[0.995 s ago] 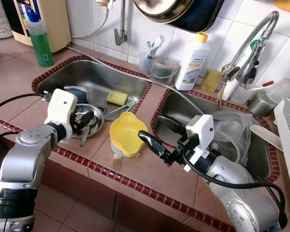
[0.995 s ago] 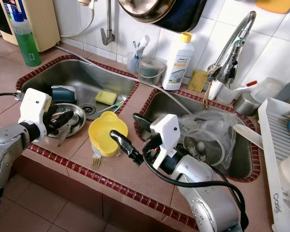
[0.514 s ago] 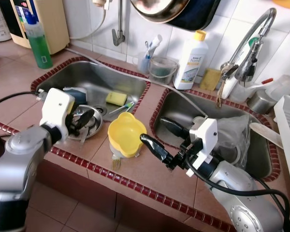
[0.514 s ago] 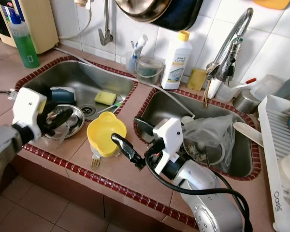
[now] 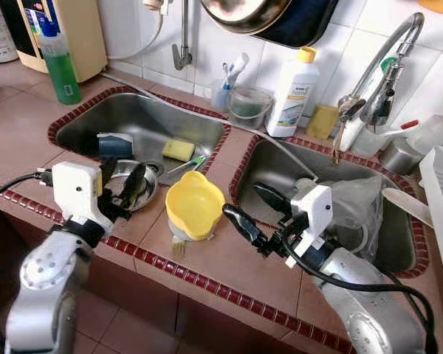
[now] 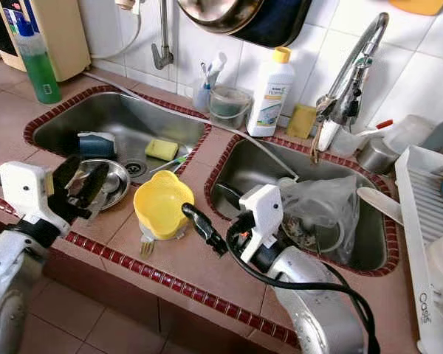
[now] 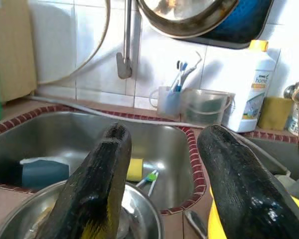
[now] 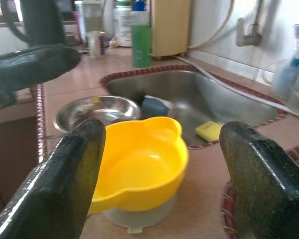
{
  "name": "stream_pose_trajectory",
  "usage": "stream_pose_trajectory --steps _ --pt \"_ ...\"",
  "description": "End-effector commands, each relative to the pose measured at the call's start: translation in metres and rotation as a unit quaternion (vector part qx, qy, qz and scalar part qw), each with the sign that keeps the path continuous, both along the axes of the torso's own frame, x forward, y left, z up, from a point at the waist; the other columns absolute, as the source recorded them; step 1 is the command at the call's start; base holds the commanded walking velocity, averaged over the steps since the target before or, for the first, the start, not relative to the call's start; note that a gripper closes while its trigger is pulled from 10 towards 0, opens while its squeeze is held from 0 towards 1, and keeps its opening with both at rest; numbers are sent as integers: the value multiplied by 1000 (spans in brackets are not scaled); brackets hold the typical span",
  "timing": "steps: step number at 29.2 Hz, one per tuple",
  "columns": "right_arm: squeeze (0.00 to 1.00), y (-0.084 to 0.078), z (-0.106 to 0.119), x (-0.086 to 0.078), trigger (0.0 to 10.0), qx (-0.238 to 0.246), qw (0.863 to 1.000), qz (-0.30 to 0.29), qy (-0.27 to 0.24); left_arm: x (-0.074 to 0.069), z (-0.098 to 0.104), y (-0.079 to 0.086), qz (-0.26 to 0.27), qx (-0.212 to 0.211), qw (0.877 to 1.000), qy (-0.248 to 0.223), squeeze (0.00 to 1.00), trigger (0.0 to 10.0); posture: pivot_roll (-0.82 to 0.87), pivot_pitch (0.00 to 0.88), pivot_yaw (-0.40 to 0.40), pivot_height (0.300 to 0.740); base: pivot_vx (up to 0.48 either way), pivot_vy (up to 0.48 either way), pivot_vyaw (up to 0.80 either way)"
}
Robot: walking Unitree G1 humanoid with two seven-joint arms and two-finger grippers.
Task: Kitchen organization
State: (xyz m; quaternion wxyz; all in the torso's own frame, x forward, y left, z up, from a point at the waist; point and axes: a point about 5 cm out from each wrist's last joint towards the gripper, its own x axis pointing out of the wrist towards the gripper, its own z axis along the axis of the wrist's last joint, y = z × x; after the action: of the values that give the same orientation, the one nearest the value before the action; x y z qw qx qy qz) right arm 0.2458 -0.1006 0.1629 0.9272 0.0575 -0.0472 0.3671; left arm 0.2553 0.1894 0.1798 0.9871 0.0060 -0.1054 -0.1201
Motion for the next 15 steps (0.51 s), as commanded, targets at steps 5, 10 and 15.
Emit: stream_pose_trajectory --steps 5,10,15 --pt "0 -9 -1 7 10000 13 998 -63 -29 -14 -2 -7 -7 12 999 -29 0 10000 113 47 -114 740 0 0 0" --pt "0 -10 8 7 10000 30 992 -100 -69 -19 0 -6 -21 -8 999 -36 0 10000 115 42 -118 740 0 0 0" --pt "0 -8 15 0 10000 40 988 -114 -94 -25 -4 -5 -26 -2 999 -29 0 10000 110 41 -121 740 0 0 0"
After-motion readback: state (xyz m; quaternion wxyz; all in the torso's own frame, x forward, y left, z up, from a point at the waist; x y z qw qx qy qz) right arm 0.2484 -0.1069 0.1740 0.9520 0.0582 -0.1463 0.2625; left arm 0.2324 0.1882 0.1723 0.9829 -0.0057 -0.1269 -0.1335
